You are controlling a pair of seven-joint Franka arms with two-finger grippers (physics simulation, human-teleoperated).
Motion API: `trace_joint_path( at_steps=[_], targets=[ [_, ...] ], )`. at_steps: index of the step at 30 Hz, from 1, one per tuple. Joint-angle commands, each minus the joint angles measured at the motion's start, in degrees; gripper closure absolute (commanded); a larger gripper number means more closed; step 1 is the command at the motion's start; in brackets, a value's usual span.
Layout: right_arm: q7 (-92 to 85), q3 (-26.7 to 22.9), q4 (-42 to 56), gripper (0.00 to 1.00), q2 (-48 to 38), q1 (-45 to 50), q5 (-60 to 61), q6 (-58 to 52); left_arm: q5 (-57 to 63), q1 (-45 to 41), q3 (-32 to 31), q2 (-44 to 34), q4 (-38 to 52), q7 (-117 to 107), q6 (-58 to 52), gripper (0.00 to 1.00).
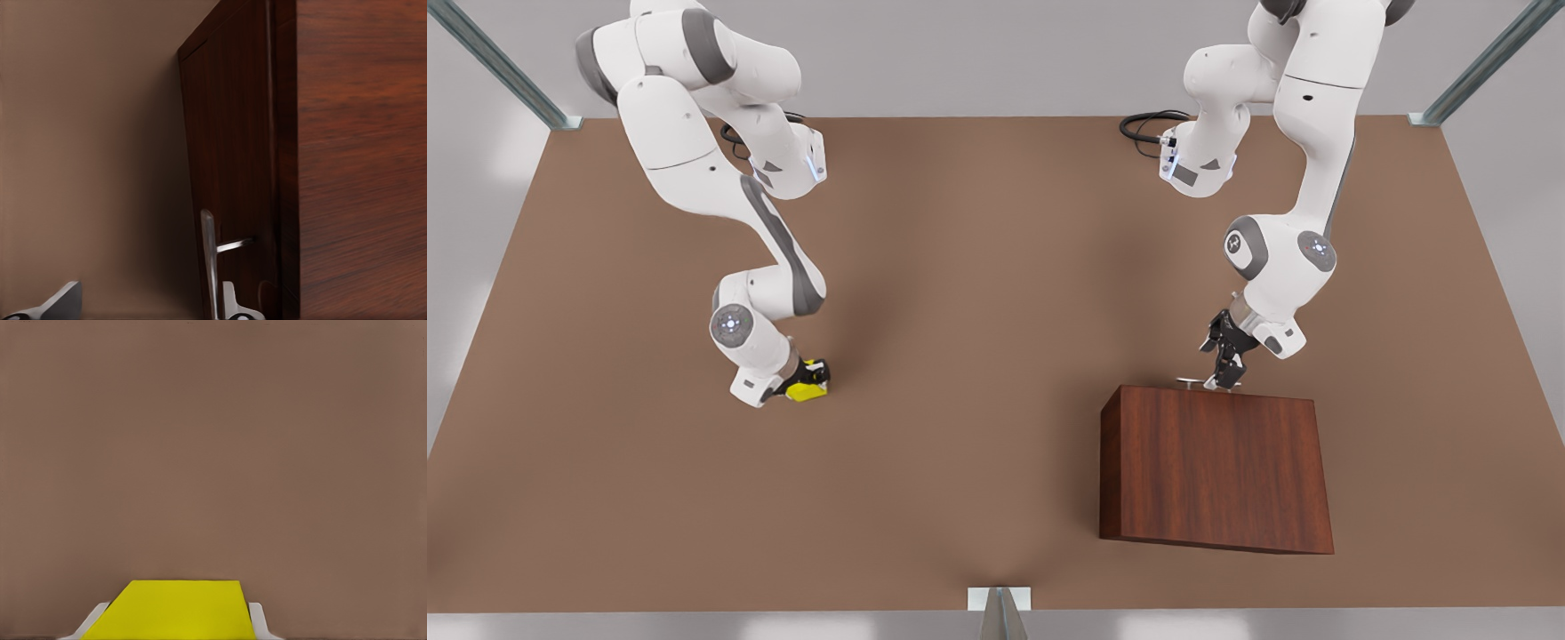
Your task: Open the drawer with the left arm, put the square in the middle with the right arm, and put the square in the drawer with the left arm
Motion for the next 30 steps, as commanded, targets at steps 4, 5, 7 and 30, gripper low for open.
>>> trace_joint_path(
  at_steps=[4,5,7,30],
  targets=[
    [0.2,1.1,1.9,0.33,-2.9,8.3,-1.3,-2.5,-0.5,0.0,0.0,-0.7,-1.2,0.0,-0.4,0.00],
    [0.2,1.1,3.4,0.33,-2.6,11.9,-4.9,-2.5,-0.5,0.0,0.0,-1.1,-2.0,0.0,-0.7,0.00],
    [0.2,1.3,7.1,0.33,-0.4,19.2,-6.6,-2.5,-0.5,0.0,0.0,-2.3,-3.1,-0.1,-0.9,0.00],
    [2.1,5.4,27.5,0.00,15.3,39.6,-15.3,-4.2,-0.6,0.1,0.2,-12.6,-13.2,-0.3,-5.1,0.00]
  ],
)
